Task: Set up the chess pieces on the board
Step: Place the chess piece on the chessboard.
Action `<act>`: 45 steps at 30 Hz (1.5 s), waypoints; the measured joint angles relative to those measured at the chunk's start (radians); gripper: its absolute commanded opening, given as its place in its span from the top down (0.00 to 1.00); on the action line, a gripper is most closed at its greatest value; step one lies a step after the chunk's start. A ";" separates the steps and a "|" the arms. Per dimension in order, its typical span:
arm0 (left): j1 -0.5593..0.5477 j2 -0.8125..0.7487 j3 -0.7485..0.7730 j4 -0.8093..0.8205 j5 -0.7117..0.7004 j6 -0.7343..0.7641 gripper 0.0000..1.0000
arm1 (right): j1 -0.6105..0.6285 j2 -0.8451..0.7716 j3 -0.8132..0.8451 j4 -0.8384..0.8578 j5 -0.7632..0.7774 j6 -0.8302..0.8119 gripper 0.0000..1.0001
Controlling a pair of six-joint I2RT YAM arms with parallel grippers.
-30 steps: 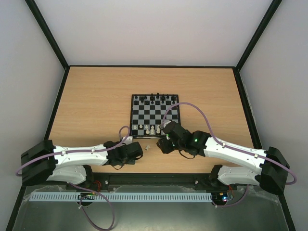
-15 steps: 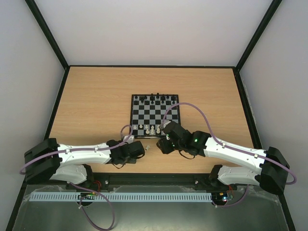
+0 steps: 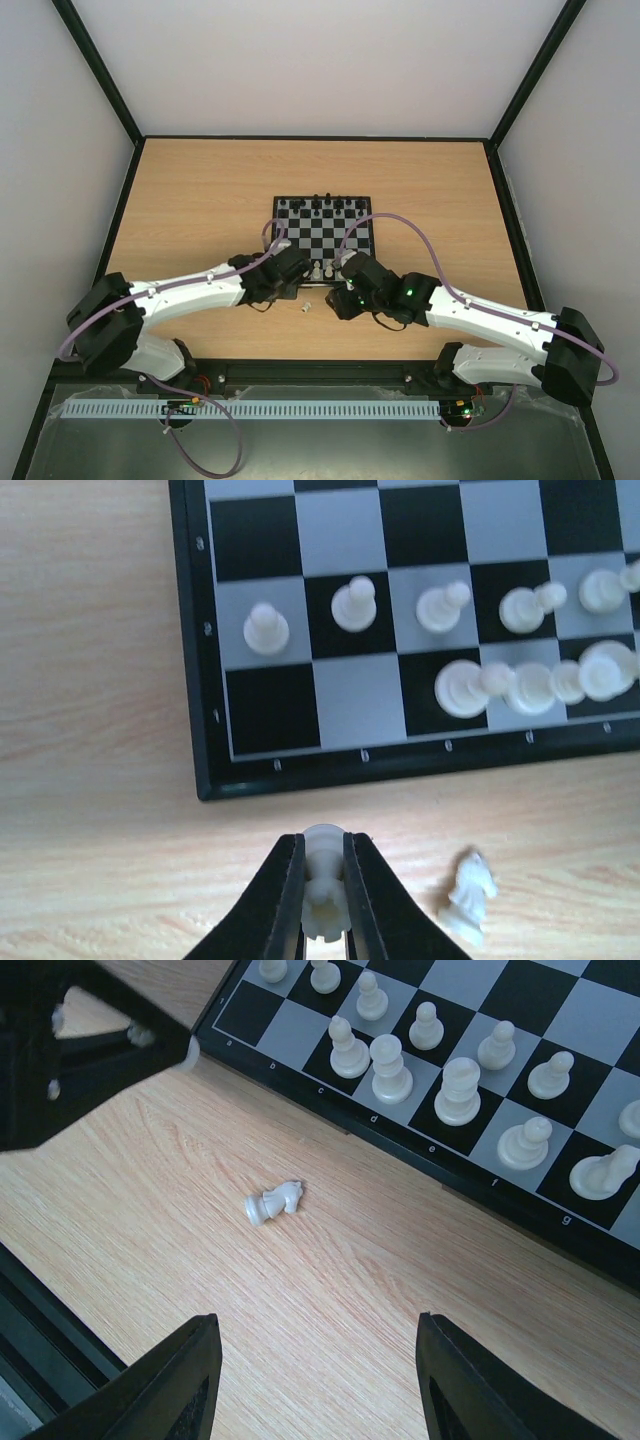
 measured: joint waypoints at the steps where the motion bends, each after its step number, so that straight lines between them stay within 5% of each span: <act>1: 0.010 0.010 0.010 0.000 -0.001 0.012 0.91 | 0.000 0.000 0.000 0.000 0.000 0.000 0.46; 27: 0.126 0.198 0.060 0.075 0.003 0.167 0.90 | 0.000 0.000 -0.006 0.001 -0.003 0.000 0.46; 37: 0.134 0.216 0.071 0.089 0.013 0.182 0.67 | 0.000 0.001 -0.010 0.012 -0.008 0.000 0.46; 45: 0.134 0.199 0.071 0.079 0.012 0.179 0.60 | 0.000 0.002 -0.011 0.016 -0.008 0.000 0.46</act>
